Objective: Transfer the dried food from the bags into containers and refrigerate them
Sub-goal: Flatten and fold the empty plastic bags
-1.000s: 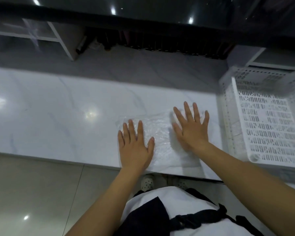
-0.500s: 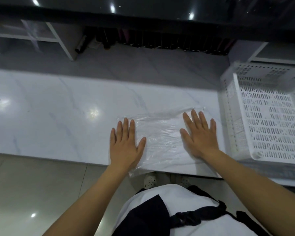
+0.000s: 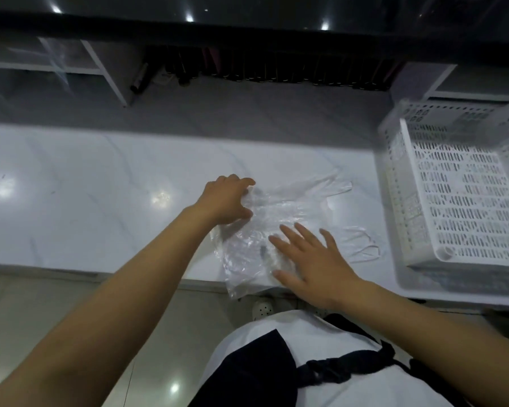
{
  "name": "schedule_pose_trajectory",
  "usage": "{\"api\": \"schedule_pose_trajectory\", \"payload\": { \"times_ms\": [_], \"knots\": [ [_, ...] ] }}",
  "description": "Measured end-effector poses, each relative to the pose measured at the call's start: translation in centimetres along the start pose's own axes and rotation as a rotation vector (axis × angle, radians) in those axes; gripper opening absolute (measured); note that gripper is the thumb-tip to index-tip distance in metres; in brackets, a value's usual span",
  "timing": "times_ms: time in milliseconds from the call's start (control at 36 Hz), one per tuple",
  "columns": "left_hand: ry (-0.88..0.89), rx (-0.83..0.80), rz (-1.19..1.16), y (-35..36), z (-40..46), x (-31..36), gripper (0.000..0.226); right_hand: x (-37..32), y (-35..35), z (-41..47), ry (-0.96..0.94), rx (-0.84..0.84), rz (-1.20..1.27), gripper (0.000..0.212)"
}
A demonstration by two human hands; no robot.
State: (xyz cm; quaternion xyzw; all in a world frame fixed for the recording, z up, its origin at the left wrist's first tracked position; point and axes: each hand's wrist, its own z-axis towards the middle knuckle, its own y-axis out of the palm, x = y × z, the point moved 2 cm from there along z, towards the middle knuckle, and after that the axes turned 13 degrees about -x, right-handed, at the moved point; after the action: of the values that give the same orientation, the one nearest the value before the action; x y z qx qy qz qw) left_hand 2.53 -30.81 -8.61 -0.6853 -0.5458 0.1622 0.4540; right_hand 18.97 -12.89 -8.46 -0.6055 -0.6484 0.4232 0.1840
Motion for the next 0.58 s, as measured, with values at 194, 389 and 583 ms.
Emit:
{"api": "schedule_pose_trajectory", "payload": {
  "times_ms": [194, 389, 583],
  "knots": [
    [-0.020, -0.194, -0.030, -1.6, 1.6, 0.5, 0.042, 0.3, 2.5, 0.5, 0.043, -0.035, -0.058, 0.069],
    [0.045, -0.207, -0.187, -4.1, 0.3, 1.4, 0.026, 1.5, 3.5, 1.4, 0.022, 0.004, -0.082, 0.068],
    [0.066, 0.135, -0.142, -2.5, -4.6, 4.6, 0.030, 2.3, 3.1, 2.5, 0.003, 0.073, -0.080, 0.068]
  ]
}}
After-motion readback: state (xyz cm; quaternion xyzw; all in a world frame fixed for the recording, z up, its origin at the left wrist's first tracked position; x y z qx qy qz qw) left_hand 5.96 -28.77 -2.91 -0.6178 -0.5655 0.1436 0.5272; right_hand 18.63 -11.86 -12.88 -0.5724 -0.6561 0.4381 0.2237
